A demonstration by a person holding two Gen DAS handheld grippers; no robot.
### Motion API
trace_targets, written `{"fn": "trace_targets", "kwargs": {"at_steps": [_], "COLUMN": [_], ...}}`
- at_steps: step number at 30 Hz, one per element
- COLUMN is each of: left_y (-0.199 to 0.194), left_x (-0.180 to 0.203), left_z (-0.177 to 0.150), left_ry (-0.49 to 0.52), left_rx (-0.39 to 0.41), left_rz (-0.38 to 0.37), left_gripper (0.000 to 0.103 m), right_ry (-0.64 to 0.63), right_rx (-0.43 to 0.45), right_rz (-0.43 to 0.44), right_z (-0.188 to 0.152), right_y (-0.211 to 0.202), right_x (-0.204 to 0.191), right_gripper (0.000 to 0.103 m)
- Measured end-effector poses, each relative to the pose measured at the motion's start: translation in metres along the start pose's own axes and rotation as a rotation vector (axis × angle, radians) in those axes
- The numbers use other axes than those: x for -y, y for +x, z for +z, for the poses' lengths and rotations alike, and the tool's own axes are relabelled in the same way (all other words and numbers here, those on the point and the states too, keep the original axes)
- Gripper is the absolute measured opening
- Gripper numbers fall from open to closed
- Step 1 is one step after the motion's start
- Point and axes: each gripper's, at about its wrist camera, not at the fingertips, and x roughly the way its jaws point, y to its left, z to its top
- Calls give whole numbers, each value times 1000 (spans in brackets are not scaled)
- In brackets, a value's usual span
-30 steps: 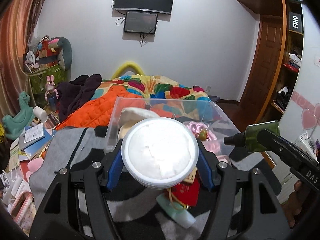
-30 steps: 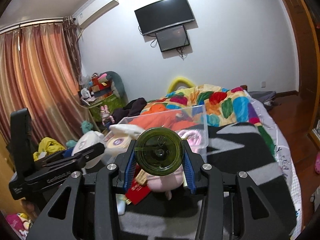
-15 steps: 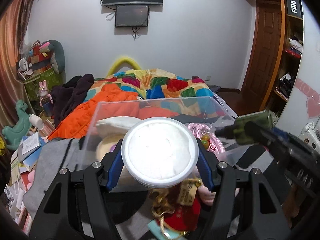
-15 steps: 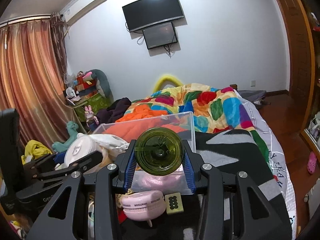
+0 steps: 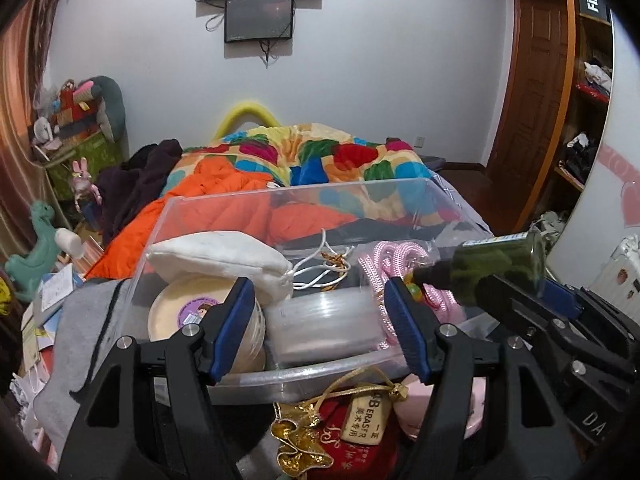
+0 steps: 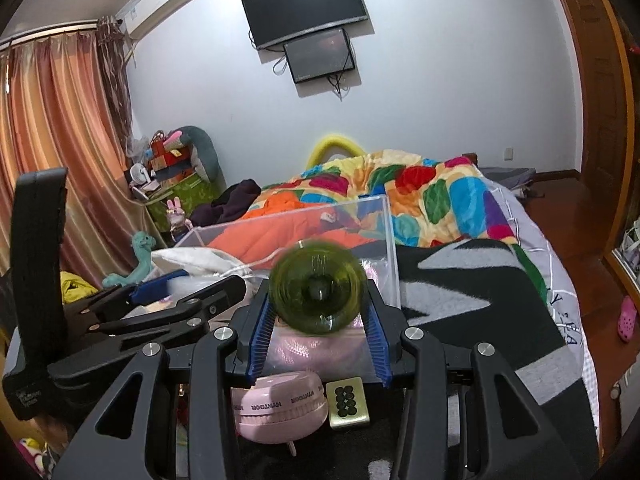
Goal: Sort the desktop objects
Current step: 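Place the white lid into the box with the left tool while the right tool places the bottle in, then move the left tool toward the teal tube while the right tool moves toward the pink brush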
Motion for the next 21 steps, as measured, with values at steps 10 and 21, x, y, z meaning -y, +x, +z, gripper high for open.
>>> {"fn": "trace_targets", "kwargs": {"at_steps": [10, 21], "left_y": [-10, -43], "left_x": [-12, -15], "left_z": [-9, -28], "left_ry": [-54, -63], "left_rx": [-9, 29], "left_rz": [-41, -28], "left_gripper": [68, 74], "right_ry": [-32, -28], "right_rx": [15, -29], "right_rz": [-13, -9], "right_z": [-7, -21], "right_y": [-10, -18], "right_x": [-4, -7], "right_gripper": [39, 48]}}
